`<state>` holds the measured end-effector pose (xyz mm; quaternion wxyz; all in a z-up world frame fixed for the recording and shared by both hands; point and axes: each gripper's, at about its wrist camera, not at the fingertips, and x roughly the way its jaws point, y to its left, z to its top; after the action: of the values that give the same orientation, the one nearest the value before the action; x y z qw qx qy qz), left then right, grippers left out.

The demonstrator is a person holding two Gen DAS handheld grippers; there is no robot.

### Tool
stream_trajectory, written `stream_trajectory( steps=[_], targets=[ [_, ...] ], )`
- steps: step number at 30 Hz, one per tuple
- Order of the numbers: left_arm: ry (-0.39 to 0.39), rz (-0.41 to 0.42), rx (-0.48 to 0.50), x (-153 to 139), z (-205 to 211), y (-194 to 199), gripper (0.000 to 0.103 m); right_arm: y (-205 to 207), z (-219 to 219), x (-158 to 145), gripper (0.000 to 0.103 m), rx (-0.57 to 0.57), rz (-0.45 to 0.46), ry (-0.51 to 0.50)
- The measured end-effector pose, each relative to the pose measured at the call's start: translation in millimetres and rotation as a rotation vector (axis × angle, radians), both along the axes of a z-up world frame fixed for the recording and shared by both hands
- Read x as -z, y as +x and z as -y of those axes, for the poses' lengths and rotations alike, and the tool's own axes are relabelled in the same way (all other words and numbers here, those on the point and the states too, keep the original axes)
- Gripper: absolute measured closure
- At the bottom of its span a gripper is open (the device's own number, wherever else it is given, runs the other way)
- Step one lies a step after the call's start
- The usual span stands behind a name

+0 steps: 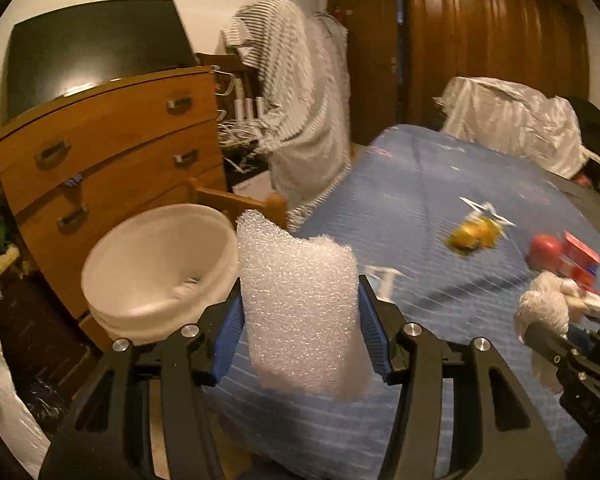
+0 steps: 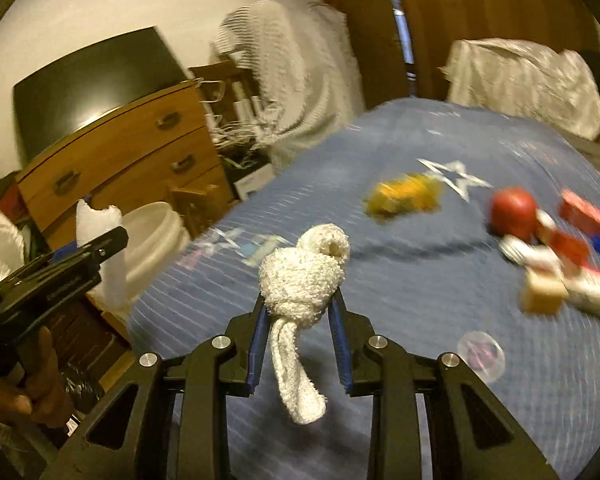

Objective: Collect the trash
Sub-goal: 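Carry the foam sheet and white towel over the white bucket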

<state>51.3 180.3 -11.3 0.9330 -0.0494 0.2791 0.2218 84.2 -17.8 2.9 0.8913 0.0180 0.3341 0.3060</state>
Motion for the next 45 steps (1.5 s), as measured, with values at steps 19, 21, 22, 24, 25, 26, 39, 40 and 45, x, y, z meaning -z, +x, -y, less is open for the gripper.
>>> stream_trajectory(
  steps=[19,21,22,24,25,26,39,40,45],
  targets=[
    [0.084,-0.033,-0.247,-27.1,-183.8,15.3,0.051,49.0,-288.1,-66.0,0.072,-0.415,0.101,-0.135],
    [0.090,-0.046,-0.254,-25.8,-195.0,18.9,0.051,52.9,-309.4,-67.0,0.072,-0.435,0.100,-0.150],
    [0.088,-0.054,-0.257,-24.2,-202.0,20.6,0.051,54.8,-318.1,-66.8,0.072,-0.442,0.094,-0.150],
    [0.084,-0.062,-0.260,-21.2,-210.6,22.8,0.051,59.8,-334.8,-67.3,0.072,-0.453,0.082,-0.152],
    [0.079,-0.066,-0.258,-19.2,-215.4,23.9,0.051,61.5,-342.1,-66.9,0.072,-0.456,0.077,-0.155],
    [0.073,-0.070,-0.256,-17.0,-219.8,25.1,0.051,63.3,-348.8,-65.9,0.072,-0.460,0.071,-0.158],
    [0.058,-0.097,-0.248,0.5,-241.1,34.0,0.051,74.9,-382.0,-52.2,0.072,-0.485,0.046,-0.186],
    [0.057,-0.098,-0.247,0.9,-242.4,34.6,0.051,75.2,-382.1,-51.6,0.072,-0.485,0.044,-0.187],
    [0.052,-0.102,-0.248,3.4,-245.4,35.7,0.051,76.1,-381.9,-49.8,0.072,-0.490,0.040,-0.190]
  ],
)
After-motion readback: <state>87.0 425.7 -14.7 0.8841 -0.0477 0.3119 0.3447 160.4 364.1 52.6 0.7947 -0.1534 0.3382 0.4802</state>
